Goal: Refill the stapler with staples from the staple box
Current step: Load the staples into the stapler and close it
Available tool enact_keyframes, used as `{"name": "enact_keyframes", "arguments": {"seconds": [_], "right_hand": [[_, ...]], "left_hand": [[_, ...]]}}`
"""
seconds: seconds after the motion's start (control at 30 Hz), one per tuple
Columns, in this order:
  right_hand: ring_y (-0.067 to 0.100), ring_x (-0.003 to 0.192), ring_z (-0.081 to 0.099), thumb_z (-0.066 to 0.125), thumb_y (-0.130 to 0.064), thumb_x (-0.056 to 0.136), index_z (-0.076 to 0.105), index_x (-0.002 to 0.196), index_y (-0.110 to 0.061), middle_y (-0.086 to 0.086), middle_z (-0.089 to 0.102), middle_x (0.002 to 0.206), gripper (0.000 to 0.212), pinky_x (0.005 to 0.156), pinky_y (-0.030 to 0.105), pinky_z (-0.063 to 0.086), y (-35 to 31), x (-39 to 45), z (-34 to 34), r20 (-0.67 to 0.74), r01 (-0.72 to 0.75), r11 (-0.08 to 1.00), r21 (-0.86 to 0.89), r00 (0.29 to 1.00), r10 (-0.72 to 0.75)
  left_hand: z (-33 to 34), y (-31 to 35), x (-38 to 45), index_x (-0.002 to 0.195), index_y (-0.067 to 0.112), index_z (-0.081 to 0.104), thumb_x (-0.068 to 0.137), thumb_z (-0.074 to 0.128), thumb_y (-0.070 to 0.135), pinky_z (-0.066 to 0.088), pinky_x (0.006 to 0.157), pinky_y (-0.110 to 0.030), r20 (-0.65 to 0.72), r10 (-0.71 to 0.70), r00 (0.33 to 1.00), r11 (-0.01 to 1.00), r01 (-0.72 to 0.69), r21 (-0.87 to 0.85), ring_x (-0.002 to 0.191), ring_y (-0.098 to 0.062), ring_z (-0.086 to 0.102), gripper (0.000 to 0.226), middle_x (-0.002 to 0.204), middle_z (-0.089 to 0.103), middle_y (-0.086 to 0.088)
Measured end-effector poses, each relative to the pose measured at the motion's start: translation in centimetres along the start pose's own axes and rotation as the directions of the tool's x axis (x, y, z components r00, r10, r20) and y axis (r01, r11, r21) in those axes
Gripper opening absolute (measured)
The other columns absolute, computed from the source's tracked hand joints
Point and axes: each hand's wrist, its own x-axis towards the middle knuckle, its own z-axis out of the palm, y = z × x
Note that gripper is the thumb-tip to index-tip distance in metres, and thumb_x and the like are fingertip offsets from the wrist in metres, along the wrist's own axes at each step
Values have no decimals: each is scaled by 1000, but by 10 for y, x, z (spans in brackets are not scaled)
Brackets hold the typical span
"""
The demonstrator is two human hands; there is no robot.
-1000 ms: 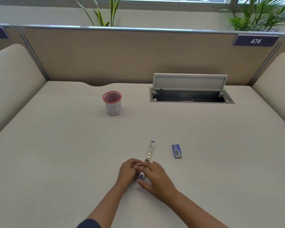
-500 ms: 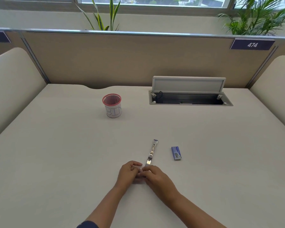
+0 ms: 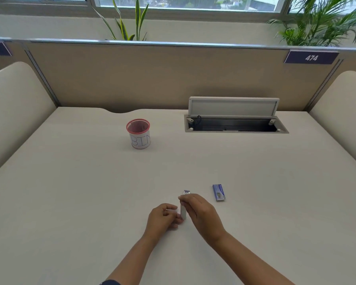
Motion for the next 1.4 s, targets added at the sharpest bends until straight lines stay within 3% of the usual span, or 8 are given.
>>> {"name": "enact_keyframes", "arguments": {"seconds": [0.3,0.5,0.7,0.87,1.03,1.17,1.33,1.4], "right_hand": [[6,89,59,51,-21,87,65,93,-13,0,67,88,17,79,9,45,-16,5,0,-86,-78,989,125,992,89],[-4,89,58,55,-13,90,65,99,-13,-19,59,91,14,76,10,46,-19,11,2,-70,-217,942,255,968,241],[-8,86,55,49,-22,90,66,98,-12,-12,60,92,21,76,10,46,-19,7,5,-27,-228,953,197,971,238],[-15,86,52,54,-13,91,65,102,-13,-14,58,95,16,78,11,46,-15,9,6,-11,-265,951,162,963,270],[-8,94,51,56,-11,89,62,109,-17,-10,60,105,22,82,2,38,-11,8,8,26,-248,967,55,969,247],[2,103,54,57,-15,89,60,113,-21,-10,62,111,25,85,3,35,-10,7,8,70,-253,967,14,965,252],[-7,106,44,57,-18,90,57,119,-26,-16,58,117,31,87,-1,30,-9,5,8,144,-291,956,25,948,285],[-6,110,45,57,-24,90,51,124,-28,-19,53,120,35,87,1,31,-8,3,8,172,-374,924,86,919,356]], "left_hand": [[0,-1,1,105,7,62,86,49,3,58,64,-28,18,22,1000,999,-22,33,75,-17,72,23,89,73,-12],[-3,-2,2,119,14,58,82,57,4,55,64,-22,89,17,996,998,-22,55,87,-17,70,38,97,72,-9],[-5,-5,5,122,15,57,80,53,0,56,68,-25,111,27,993,995,-38,96,91,-20,68,44,95,71,-9],[-5,-6,7,125,14,55,77,51,-2,56,67,-24,115,28,993,993,-41,109,93,-23,66,50,99,69,-11],[-5,-3,1,125,20,52,67,50,13,58,73,-26,139,56,989,989,-74,129,92,-24,67,59,102,66,-12],[-5,-3,2,122,24,52,78,59,8,57,78,-28,174,73,982,988,-95,120,82,-21,64,48,93,61,-10],[0,-4,2,107,23,54,84,63,13,58,80,-37,133,106,985,980,-126,154,78,-19,62,26,79,57,-2],[1,-4,2,107,21,55,84,64,15,58,79,-37,117,107,987,979,-125,161,78,-18,60,25,80,56,-3]]}}
